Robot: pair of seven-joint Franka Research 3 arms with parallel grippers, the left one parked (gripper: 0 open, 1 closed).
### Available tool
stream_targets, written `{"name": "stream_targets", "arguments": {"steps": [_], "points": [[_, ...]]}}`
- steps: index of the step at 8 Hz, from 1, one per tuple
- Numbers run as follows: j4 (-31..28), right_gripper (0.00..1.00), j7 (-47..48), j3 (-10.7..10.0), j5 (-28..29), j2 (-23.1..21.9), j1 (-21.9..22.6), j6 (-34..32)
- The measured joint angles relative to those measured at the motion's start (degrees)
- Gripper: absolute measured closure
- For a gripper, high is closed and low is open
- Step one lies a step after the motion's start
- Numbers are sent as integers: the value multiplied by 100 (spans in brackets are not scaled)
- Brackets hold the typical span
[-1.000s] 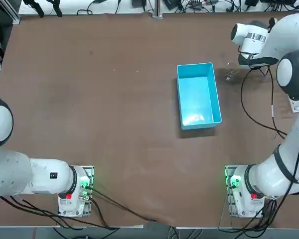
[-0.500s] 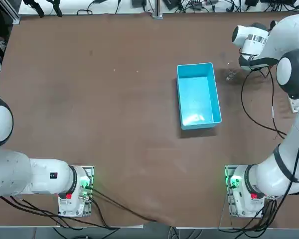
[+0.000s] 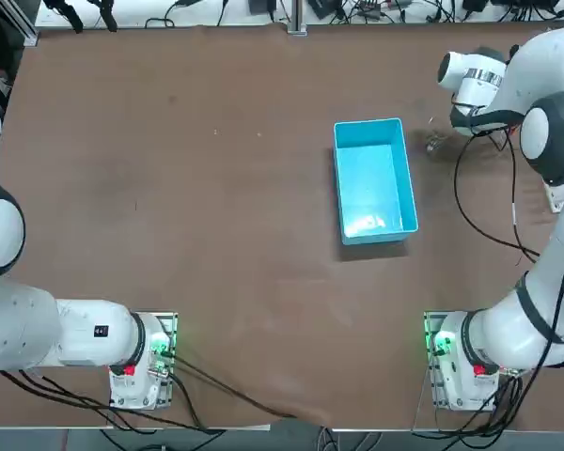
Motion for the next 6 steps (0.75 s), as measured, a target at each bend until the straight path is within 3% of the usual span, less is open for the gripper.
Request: {"name": "stream_targets", "arguments": {"steps": [5,6], "points": [[-19,96,14,1,1,115,-16,1],[-19,93,13,1,1,122,-16,4]]}}
